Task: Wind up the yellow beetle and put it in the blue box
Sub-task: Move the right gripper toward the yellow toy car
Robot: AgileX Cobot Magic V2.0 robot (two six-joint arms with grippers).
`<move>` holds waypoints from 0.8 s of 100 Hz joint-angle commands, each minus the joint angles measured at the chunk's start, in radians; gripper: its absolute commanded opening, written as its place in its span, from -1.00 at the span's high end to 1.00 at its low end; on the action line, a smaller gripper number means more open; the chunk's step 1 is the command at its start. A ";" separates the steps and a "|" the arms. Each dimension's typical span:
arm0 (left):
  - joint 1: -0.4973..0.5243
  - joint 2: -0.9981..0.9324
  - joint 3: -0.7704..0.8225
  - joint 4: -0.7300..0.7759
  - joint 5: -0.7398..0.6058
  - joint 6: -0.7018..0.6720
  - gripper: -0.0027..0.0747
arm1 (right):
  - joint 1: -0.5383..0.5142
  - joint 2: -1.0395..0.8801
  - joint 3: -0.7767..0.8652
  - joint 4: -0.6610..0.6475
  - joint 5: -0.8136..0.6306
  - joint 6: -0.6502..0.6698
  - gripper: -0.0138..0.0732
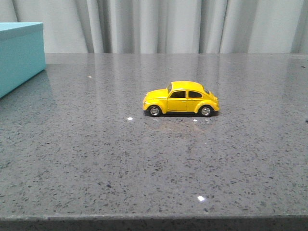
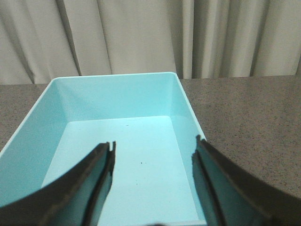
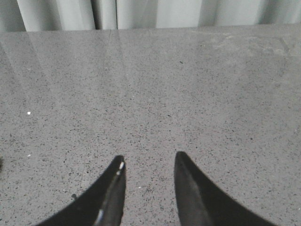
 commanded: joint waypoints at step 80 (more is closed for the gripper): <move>-0.008 0.028 -0.044 -0.029 -0.122 -0.007 -0.18 | 0.001 0.389 -0.381 0.127 0.271 -0.005 -0.08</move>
